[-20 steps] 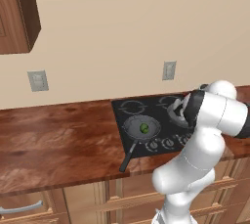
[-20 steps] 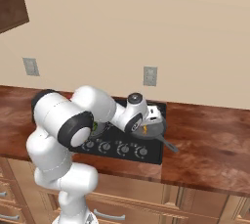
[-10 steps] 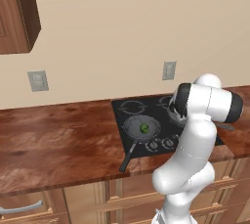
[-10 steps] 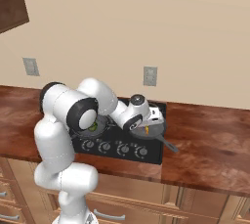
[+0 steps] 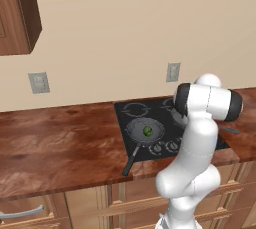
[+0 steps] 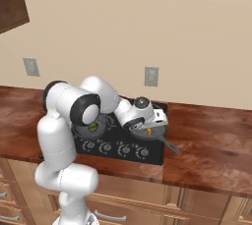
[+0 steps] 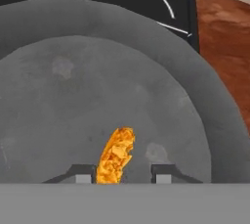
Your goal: Place both pans onto different burners. Then place the avocado and the shrimp on different pans.
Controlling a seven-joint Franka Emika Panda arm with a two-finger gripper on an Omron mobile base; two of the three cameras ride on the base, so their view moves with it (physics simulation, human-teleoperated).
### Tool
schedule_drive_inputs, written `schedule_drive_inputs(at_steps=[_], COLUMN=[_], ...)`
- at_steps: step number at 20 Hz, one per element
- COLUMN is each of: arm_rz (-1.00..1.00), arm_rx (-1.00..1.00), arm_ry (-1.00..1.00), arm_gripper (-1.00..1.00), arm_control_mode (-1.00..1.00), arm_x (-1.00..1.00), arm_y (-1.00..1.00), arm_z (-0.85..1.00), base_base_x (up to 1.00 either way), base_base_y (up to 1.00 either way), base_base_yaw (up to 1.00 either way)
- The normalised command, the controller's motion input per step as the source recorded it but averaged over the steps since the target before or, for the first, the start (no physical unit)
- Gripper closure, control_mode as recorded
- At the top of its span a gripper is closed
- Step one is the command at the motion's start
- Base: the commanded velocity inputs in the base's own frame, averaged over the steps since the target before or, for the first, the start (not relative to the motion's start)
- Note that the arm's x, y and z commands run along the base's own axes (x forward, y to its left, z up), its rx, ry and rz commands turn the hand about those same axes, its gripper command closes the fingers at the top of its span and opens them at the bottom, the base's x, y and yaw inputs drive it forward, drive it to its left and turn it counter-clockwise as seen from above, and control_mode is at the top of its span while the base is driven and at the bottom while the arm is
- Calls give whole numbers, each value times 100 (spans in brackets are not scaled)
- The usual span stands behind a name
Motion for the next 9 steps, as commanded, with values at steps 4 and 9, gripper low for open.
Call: schedule_drive_inputs(at_steps=[4,9], arm_rz=[-1,0], arm_rx=[0,0], arm_ry=[-6,-12], arm_gripper=[-100,-100], arm_control_mode=[-100,-100], arm_x=[0,0], arm_y=[-19,-4], arm_z=[5,48], base_base_x=[0,0], base_base_y=[0,0], base_base_yaw=[0,0])
